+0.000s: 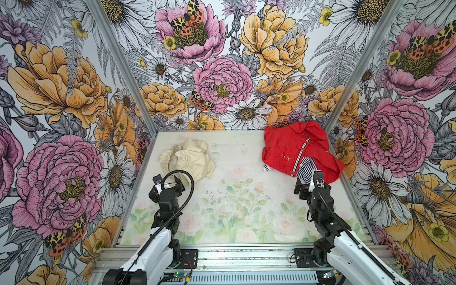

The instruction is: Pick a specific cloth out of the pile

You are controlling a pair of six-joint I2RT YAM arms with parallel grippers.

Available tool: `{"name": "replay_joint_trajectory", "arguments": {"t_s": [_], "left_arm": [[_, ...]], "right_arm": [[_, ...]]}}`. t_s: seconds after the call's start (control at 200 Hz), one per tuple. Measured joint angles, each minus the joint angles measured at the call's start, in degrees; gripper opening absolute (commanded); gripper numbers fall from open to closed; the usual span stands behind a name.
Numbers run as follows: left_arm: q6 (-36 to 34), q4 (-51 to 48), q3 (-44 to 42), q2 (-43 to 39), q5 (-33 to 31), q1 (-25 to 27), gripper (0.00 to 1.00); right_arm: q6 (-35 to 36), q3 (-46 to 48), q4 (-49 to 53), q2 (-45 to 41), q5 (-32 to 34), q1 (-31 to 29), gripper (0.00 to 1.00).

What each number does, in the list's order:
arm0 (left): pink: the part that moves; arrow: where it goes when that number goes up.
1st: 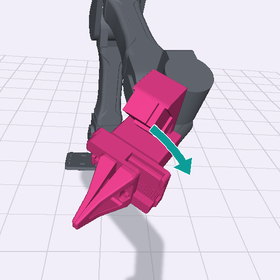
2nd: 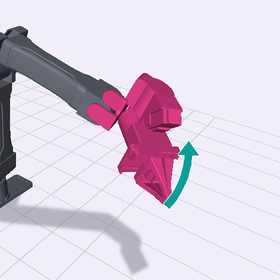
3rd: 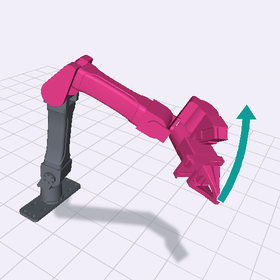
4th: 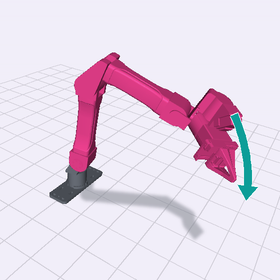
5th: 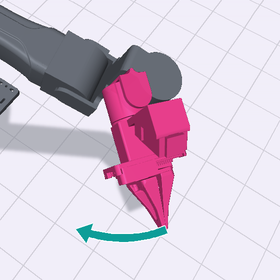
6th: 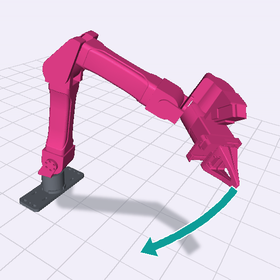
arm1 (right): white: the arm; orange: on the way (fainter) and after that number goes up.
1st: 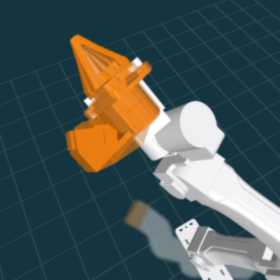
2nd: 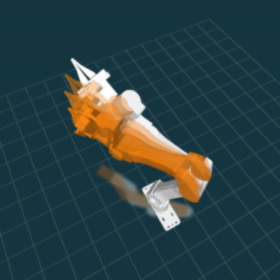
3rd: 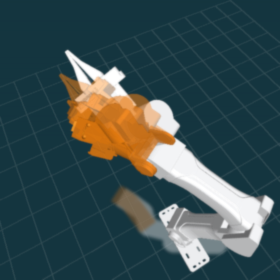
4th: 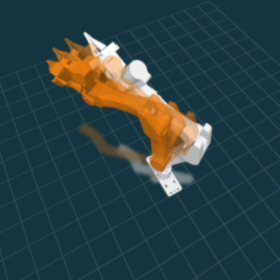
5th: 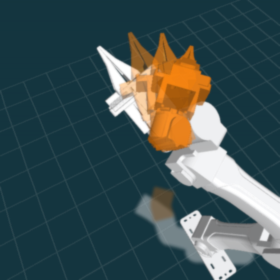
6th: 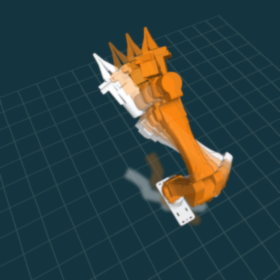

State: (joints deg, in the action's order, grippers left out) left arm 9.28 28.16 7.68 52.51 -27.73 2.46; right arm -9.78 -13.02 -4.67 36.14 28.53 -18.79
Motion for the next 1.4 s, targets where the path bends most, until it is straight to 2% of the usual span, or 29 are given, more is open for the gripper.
{"name": "replay_joint_trajectory", "arguments": {"t_s": [0.11,0.275,0.44,0.57,0.656,0.771,0.856,1.036,1.141,1.256,1.401], "left_arm": [[-0.68,8.28,0.04,8.22,4.70,-2.23,0.99],[-1.92,16.57,2.10,18.08,11.61,-2.69,0.99],[-3.28,17.94,6.78,21.14,16.87,-3.80,0.99],[-4.59,19.12,7.82,21.44,19.52,-3.82,0.99],[-6.32,24.55,6.60,23.58,19.85,-3.56,0.99],[-7.15,37.31,4.61,35.60,19.93,-3.50,0.99],[-7.37,34.80,4.48,37.48,19.80,-3.50,0.99],[-7.28,37.68,5.51,36.98,19.28,-3.67,0.99],[-7.10,37.20,6.16,36.94,18.32,-3.72,0.99],[-7.10,34.88,8.33,36.94,16.57,-3.58,0.99],[-7.13,32.59,10.38,36.94,15.28,-3.34,0.99]], "right_arm": [[1.40,2.10,-6.75,3.19,1.70,0.61,1.00],[2.89,6.51,-17.81,10.95,2.32,0.98,1.00],[3.91,6.99,-28.55,18.45,1.22,2.71,1.00],[5.05,6.67,-39.32,28.59,-1.97,4.94,1.00],[6.21,5.33,-42.91,34.53,-4.00,5.46,0.99],[6.75,2.19,-42.73,35.23,-8.35,6.88,0.99],[6.64,1.16,-44.09,35.04,-10.43,8.28,0.99],[6.27,1.90,-46.95,35.12,-11.04,12.17,1.00],[5.99,3.32,-53.13,39.01,-11.10,15.43,1.00],[5.99,3.48,-55.01,41.97,-11.37,16.41,1.00],[4.92,3.50,-52.70,37.68,-12.20,16.41,0.99]]}}
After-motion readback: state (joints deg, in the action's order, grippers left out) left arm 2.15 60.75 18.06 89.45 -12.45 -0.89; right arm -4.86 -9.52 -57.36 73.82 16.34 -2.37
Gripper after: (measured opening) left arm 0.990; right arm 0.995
